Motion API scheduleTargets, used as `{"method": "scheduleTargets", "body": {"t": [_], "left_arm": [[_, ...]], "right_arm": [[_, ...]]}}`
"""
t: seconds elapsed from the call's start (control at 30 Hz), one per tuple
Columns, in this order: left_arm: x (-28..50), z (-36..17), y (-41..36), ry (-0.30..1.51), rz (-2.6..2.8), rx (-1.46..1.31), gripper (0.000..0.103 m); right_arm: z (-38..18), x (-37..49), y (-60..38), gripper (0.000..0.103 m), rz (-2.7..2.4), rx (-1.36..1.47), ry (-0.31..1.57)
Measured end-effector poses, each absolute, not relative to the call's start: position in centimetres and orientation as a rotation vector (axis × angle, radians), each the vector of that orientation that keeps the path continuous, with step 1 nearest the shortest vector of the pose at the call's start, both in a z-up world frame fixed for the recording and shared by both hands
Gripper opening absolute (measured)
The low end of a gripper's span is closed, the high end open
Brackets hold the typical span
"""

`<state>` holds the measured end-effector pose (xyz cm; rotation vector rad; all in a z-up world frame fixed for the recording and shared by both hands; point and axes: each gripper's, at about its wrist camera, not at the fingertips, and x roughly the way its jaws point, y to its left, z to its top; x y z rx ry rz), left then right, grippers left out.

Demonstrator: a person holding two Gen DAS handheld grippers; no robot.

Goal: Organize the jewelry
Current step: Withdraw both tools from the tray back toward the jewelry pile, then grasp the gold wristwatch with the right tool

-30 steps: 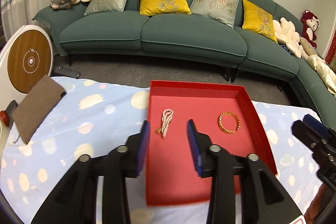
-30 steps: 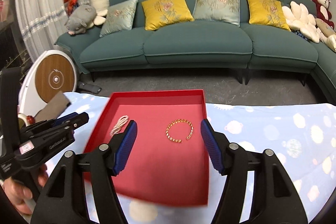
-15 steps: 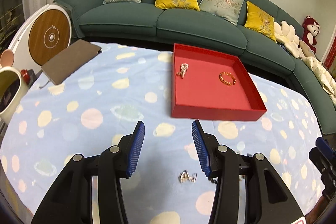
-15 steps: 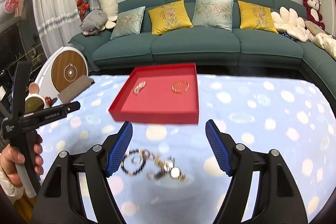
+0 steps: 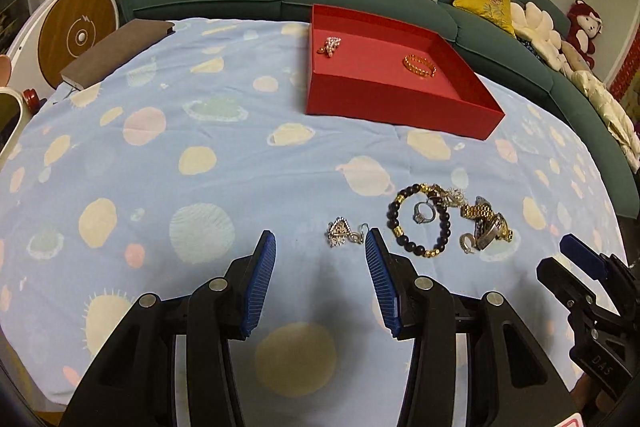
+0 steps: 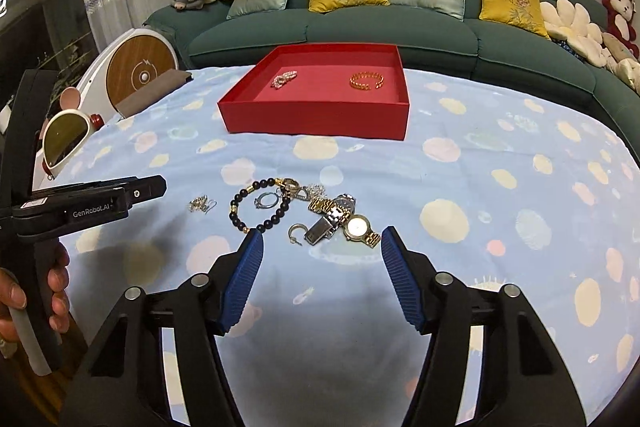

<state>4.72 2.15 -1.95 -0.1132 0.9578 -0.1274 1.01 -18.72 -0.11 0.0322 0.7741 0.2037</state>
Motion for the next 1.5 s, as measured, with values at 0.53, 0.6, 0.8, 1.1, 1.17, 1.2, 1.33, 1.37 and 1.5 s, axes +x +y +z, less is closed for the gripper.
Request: {"method": "scheduleTargets", "body": {"t": [0.53,0.6,0.8,1.1,1.17,1.2,1.33,1.37,1.5], "left_arm": [[5.2,-3.2,1.8,0.992,-0.173,-0.132,0.045],[5.3,-3.2,1.5,0.989,-0.188,-0.133,0.045],[5.4,-3.2,-0.6,0.99,-0.258,-0.127,0.045],[5.4,-2.9,-4.8,0.973,-0.372,-0.071,0.045],[5.4,-2.9,-5.6,0.972,-0.389,-0.054,0.045],[5.4,-3.0,-6.0,0.971,-0.395,-0.048,0.045],[5.4,-3.3,-7.6,0.973,-0.431,-0.025,0.045],[5.4,-3.4,-8.1,0.975,-0.442,-0.017,0.045],[5.5,-3.6,-10.1,0.969,-0.477,0.019,0.045]], "right_arm": [[-4.3,4.6,-20.1,0.043,0.159,0.024,0.852],[-4.7,5.1,-20.3,0.043,0.157,0.015,0.856],[-5.7,6.5,-20.6,0.043,0.166,0.007,0.879],[-5.6,7.3,-20.3,0.029,0.203,-0.007,0.892],[-5.5,7.2,-20.4,0.026,0.213,0.002,0.901],[-5.4,7.1,-20.5,0.024,0.218,0.02,0.903],[-4.8,6.3,-21.6,0.021,0.188,0.075,0.904],[-4.7,6.0,-21.9,0.021,0.177,0.081,0.903],[-4.8,5.4,-23.1,0.021,0.14,0.1,0.93]]}}
